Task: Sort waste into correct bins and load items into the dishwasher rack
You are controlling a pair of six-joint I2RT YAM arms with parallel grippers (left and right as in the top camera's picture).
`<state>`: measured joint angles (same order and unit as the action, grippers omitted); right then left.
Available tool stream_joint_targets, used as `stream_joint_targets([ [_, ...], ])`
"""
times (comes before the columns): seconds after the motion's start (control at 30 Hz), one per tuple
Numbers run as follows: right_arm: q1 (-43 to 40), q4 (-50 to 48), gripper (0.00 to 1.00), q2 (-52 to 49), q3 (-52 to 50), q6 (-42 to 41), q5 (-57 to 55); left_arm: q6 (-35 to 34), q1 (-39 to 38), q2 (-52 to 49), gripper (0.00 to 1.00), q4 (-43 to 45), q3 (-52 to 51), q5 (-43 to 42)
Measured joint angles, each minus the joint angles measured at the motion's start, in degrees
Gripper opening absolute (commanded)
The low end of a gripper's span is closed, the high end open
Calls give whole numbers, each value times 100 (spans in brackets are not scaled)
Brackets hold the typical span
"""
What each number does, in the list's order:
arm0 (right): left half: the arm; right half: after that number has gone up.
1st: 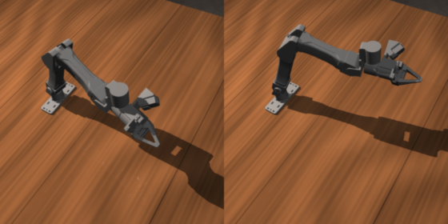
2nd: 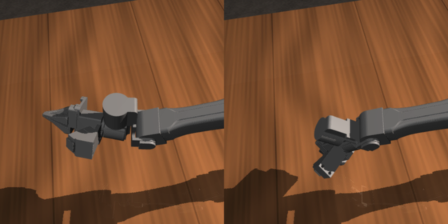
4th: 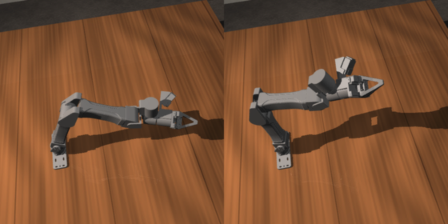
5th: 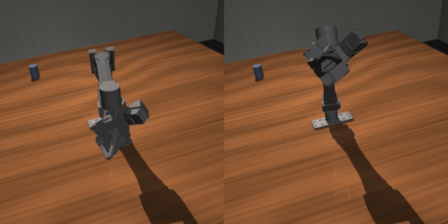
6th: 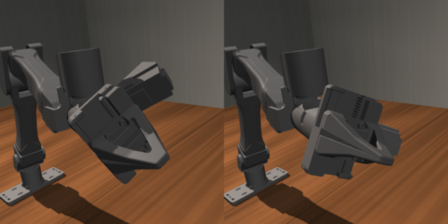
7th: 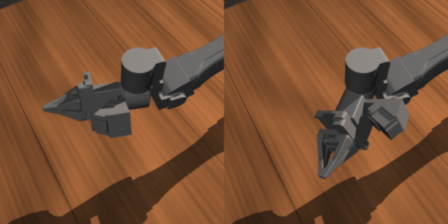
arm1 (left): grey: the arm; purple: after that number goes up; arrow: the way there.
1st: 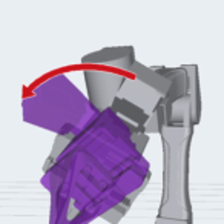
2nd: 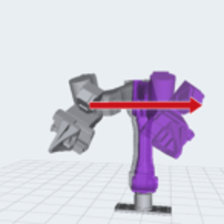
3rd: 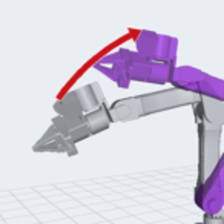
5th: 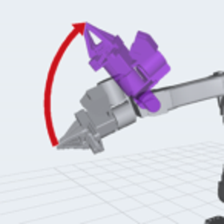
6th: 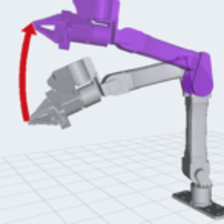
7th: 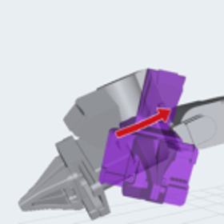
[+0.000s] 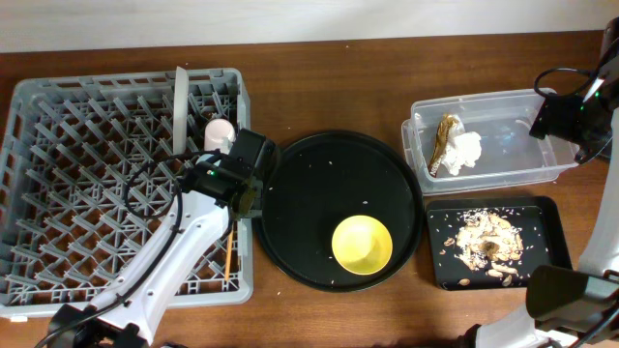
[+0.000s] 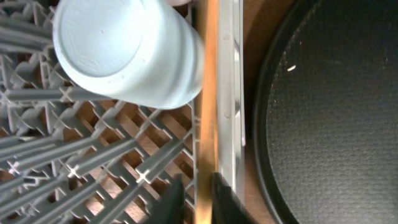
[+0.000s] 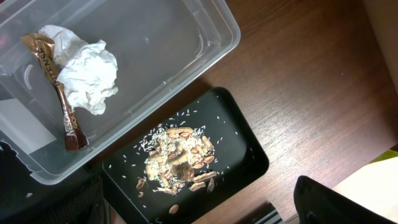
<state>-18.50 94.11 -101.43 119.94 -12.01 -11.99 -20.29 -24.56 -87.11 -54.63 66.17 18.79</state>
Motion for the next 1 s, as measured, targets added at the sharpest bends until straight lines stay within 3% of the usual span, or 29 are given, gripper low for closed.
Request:
stream_joint_targets([
  [0.07,0,0,99,0,0,-2,0,4,0,0,45,2,0,17],
  [0.33,0,-2,99,0,0,0,0,57,-7,2,37,-120,39,-79],
  [0.47,0,0,99,0,0,2,0,164,-179,177,37,-142,326,-778],
  [0.6,0,0,99,0,0,0,2,332,-1023,710,42,264,608,-1746],
  [0.73,0,-2,99,0,0,0,0,457,-2059,704,43,621,627,-2070],
  [1.0,0,0,99,0,2,-2,0,522,-3672,-492,42,1685,627,-1985],
])
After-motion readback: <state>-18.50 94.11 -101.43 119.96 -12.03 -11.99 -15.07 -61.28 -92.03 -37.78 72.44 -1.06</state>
